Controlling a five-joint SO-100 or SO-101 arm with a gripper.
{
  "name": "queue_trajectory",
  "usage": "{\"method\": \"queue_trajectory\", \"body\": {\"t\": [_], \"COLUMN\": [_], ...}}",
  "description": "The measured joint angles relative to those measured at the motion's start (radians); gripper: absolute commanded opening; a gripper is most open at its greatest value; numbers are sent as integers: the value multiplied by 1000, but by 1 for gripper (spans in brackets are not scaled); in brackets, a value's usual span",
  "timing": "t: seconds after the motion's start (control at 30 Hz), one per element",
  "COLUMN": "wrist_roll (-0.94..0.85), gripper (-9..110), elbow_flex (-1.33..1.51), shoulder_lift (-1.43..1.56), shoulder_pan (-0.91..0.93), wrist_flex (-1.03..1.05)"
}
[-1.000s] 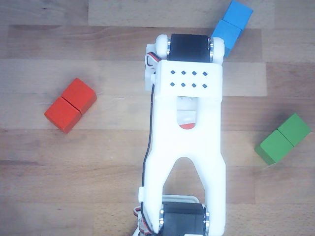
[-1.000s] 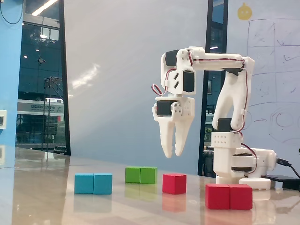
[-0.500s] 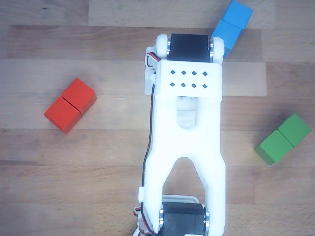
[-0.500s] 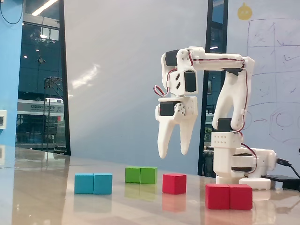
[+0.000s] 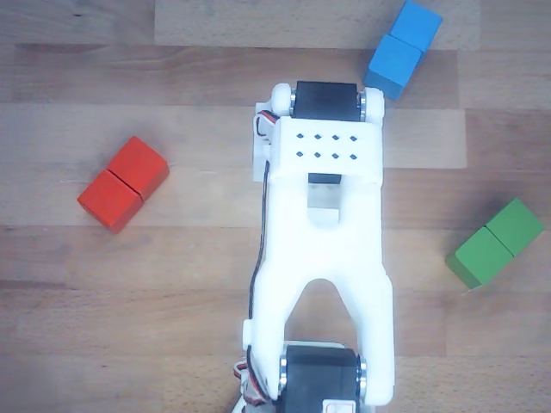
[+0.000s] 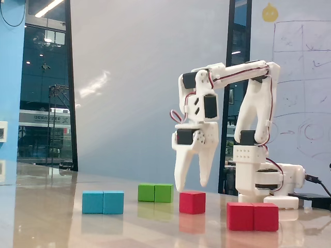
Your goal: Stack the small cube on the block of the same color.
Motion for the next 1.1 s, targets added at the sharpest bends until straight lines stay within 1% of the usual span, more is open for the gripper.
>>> {"method": "queue_trajectory", "body": {"t": [0.33, 0.57, 0.83, 1.1], "wrist_roll": [0, 0, 0, -3], "gripper": [29, 29, 15, 13], "elbow_flex": [0, 0, 0, 0], "shoulder_lift": [-132, -164, -164, -164], "shoulder_pan": [0, 0, 0, 0], "wrist_flex": [-75, -95, -98, -104]}}
